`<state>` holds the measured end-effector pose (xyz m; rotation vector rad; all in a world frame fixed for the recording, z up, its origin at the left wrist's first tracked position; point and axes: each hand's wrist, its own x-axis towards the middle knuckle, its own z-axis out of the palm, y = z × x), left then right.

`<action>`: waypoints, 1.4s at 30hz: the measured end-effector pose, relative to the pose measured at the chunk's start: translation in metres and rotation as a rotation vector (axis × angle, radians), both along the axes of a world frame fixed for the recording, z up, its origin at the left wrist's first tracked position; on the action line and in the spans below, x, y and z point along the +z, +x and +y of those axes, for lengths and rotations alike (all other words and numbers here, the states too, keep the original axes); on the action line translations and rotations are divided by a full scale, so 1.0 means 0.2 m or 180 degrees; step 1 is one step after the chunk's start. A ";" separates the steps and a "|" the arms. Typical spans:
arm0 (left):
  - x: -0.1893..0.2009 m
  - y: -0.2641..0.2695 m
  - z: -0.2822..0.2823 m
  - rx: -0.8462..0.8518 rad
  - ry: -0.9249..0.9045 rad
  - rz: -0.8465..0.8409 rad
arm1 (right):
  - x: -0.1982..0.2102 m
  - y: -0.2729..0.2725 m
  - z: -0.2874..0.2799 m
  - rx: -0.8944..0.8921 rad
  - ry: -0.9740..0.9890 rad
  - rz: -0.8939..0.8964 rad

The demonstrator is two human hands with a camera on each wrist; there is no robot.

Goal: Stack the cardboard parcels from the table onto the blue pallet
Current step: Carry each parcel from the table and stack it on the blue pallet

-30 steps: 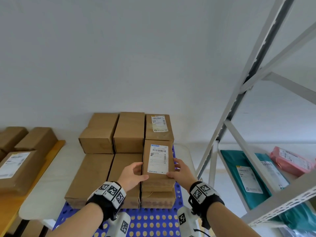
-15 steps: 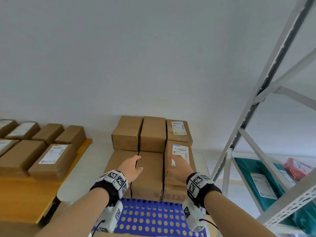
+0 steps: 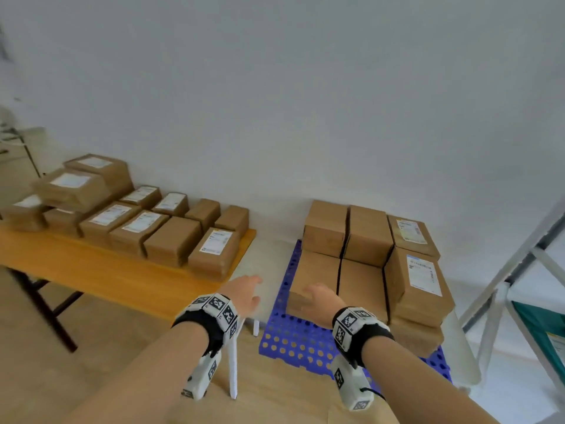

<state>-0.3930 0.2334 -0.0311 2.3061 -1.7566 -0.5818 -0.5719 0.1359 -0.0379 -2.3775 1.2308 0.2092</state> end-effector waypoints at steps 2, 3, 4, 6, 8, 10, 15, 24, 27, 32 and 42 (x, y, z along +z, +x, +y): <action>-0.01 0.11 0.14 0.0175 0.0052 0.0054 | -0.01 0.14 0.10 0.0053 0.0006 0.0049; -0.01 0.17 0.21 0.0258 0.0054 0.0045 | -0.02 0.21 0.15 0.0093 0.0005 0.0027; -0.01 0.22 0.28 0.0311 0.0050 0.0020 | -0.01 0.27 0.20 0.0162 -0.0030 0.0000; -0.01 0.32 0.40 0.0379 0.0118 -0.0067 | -0.01 0.40 0.28 0.0340 -0.0090 -0.0050; -0.01 0.43 0.51 0.0449 0.0187 -0.0127 | -0.01 0.54 0.35 0.0483 -0.0137 -0.0148; -0.02 0.54 0.61 0.0535 0.0249 -0.0149 | -0.01 0.67 0.41 0.0603 -0.0167 -0.0178; -0.06 0.84 0.78 0.0898 0.0351 0.0006 | -0.04 1.03 0.49 0.0973 -0.0111 -0.0021; -0.11 1.50 0.81 0.1275 0.0591 -0.0095 | -0.10 1.78 0.45 0.1485 0.0027 0.0032; -0.11 1.77 0.75 0.1299 0.0628 -0.0165 | -0.10 2.05 0.41 0.1475 0.0057 0.0105; -0.11 2.12 0.67 0.1324 0.0746 -0.0194 | -0.10 2.42 0.31 0.1297 0.0199 0.0087; -0.17 2.78 0.61 0.1287 0.0640 -0.0115 | -0.15 3.03 0.26 0.1036 0.0377 -0.0206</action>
